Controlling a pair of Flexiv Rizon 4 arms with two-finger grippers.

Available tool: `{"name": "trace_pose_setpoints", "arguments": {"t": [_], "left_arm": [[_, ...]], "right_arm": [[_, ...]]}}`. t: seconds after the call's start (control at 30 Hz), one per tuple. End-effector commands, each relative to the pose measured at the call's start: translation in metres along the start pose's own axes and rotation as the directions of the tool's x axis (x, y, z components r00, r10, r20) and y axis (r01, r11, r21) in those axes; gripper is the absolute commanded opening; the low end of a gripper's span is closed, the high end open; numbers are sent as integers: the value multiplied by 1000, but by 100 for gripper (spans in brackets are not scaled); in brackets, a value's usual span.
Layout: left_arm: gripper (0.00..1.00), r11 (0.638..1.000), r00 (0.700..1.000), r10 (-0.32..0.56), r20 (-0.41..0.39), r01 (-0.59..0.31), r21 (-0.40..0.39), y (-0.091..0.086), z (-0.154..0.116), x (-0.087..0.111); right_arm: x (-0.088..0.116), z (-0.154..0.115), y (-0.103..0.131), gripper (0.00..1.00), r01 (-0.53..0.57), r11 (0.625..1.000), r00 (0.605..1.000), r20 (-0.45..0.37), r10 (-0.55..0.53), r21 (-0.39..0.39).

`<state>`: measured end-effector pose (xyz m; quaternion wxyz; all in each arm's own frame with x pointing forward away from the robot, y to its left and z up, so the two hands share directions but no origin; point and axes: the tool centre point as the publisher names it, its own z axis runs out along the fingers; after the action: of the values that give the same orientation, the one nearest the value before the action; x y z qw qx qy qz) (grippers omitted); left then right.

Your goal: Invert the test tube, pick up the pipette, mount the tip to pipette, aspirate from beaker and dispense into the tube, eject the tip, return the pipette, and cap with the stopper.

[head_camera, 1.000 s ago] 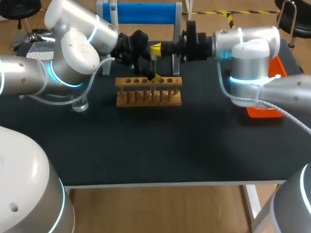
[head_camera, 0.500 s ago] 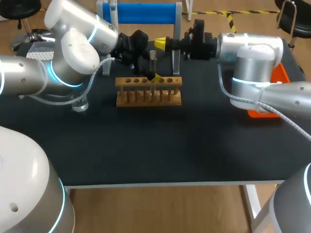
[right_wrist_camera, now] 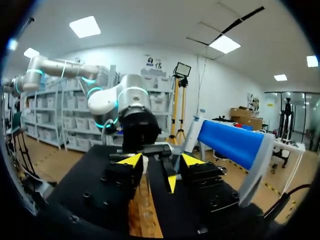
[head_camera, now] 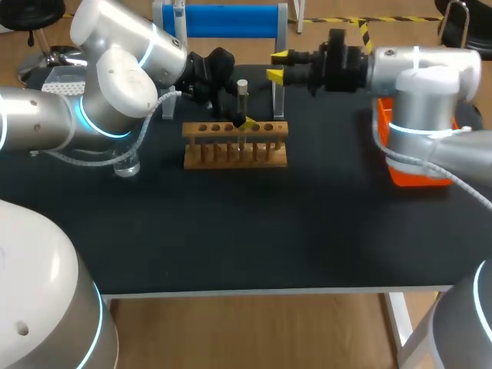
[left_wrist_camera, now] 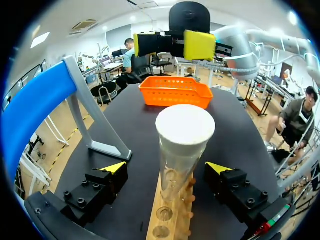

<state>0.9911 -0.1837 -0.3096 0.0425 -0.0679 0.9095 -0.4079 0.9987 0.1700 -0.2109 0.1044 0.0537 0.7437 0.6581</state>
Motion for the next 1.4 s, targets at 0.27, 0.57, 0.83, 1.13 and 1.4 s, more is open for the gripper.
{"name": "trace_pose_setpoints", "arguments": {"t": [0.27,0.57,0.83,1.13,1.4], "left_arm": [[100,1000,1000,-1,-2,1,-3,-1,0,0],[100,1000,1000,-1,-2,1,-3,-1,0,0],[100,1000,1000,-16,9,16,-6,3,-4,1],[100,997,994,-69,84,71,-17,16,-26,9],[100,989,969,-146,200,148,3,34,-56,11]], "right_arm": [[13,-43,-13,100,130,957,989,39,-146,260],[13,-46,-16,100,141,949,986,43,-160,280],[13,-46,-16,100,141,949,986,43,-160,280],[13,-46,-16,100,141,949,986,43,-160,280],[13,-46,-16,100,141,949,986,43,-160,280]]}}
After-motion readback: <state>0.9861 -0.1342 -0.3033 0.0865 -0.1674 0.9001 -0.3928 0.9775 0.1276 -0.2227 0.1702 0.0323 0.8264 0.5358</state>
